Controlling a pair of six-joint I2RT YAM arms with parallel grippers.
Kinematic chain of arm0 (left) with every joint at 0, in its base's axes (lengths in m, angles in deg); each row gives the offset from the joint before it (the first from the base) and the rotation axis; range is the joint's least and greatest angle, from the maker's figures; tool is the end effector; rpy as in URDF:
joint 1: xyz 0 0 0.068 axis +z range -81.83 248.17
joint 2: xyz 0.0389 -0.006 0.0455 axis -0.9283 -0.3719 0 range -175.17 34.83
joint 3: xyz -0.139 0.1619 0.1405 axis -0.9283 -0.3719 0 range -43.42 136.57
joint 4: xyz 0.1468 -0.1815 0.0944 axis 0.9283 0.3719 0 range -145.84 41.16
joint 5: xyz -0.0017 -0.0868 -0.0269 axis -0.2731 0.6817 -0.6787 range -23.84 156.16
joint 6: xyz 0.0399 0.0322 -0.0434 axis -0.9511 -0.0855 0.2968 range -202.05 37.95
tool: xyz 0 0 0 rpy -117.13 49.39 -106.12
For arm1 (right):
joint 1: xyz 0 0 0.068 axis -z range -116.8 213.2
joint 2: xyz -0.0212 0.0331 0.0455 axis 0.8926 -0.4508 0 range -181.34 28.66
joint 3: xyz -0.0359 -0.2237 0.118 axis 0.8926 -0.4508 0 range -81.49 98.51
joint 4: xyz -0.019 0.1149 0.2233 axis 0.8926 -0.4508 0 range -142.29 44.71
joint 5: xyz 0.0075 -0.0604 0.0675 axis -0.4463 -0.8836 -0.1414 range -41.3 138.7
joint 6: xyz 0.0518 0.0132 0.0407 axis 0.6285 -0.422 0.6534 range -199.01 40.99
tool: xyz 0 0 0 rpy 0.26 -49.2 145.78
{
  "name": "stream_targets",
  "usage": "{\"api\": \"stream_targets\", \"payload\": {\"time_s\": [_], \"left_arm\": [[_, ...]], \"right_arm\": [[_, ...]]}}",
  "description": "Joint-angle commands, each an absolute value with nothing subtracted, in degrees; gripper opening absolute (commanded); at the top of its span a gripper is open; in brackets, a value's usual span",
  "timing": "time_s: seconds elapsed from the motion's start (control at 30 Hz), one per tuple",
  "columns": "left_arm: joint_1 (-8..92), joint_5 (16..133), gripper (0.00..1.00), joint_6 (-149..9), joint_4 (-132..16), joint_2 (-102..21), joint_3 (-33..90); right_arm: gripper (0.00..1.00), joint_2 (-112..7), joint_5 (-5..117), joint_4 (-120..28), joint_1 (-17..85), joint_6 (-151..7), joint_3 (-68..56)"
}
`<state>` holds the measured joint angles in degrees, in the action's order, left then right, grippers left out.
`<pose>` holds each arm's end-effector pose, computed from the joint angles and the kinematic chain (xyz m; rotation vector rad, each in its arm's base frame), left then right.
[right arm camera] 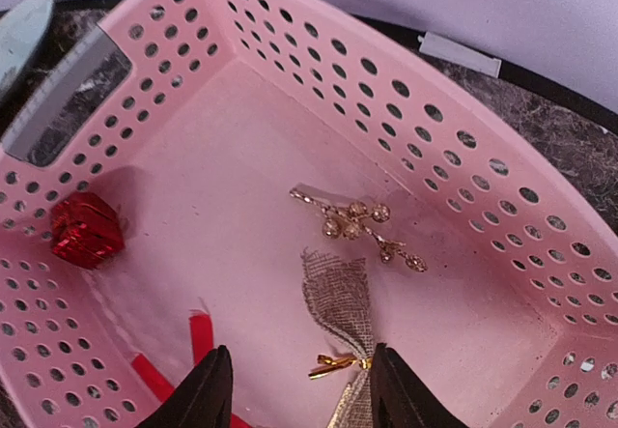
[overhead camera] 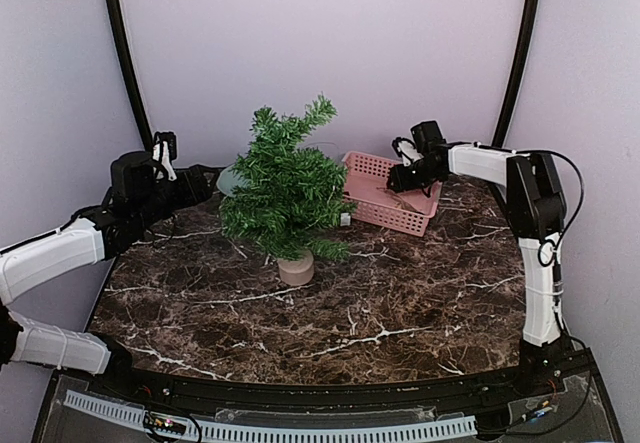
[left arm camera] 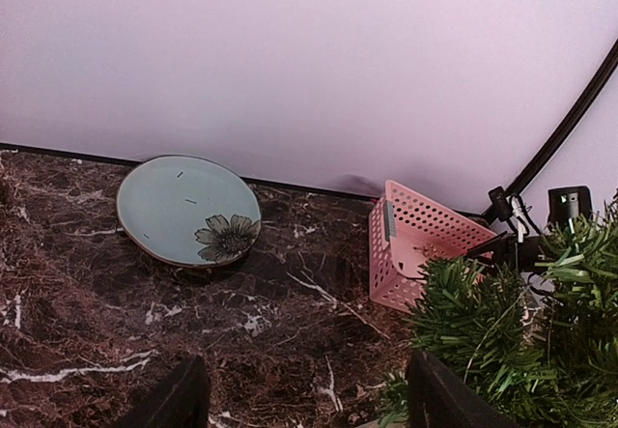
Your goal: Decorate the small christmas tree
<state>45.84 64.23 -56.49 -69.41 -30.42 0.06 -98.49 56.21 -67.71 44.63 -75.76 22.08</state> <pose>0.2629 -0.1060 0.2874 -0.0748 1.7482 -0.5881 0.4679 0.1645 0.1792 -0.3815 2.3602 0.3368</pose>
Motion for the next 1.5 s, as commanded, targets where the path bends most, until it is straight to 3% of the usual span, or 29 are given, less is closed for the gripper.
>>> {"api": "stream_targets", "payload": {"time_s": [0.0, 0.2, 0.73, 1.47], "left_arm": [[46.35, 64.84, 0.72, -56.38, -70.94, -30.18, 1.28], [46.37, 65.13, 0.72, -56.30, -71.75, -30.92, 1.05], [46.45, 64.98, 0.71, -56.58, -72.50, -31.79, 1.14], [46.46, 64.81, 0.71, -57.18, -73.15, -32.60, 1.04]], "right_arm": [[0.48, -100.86, 52.69, -68.96, 44.20, -78.15, 27.05], [0.47, -104.40, 49.78, -69.77, 43.89, -79.71, 30.85], [0.28, -110.58, 47.01, -71.33, 43.95, -84.47, 37.41], [0.25, -115.51, 45.68, -70.98, 44.70, -83.89, 41.43]]}}
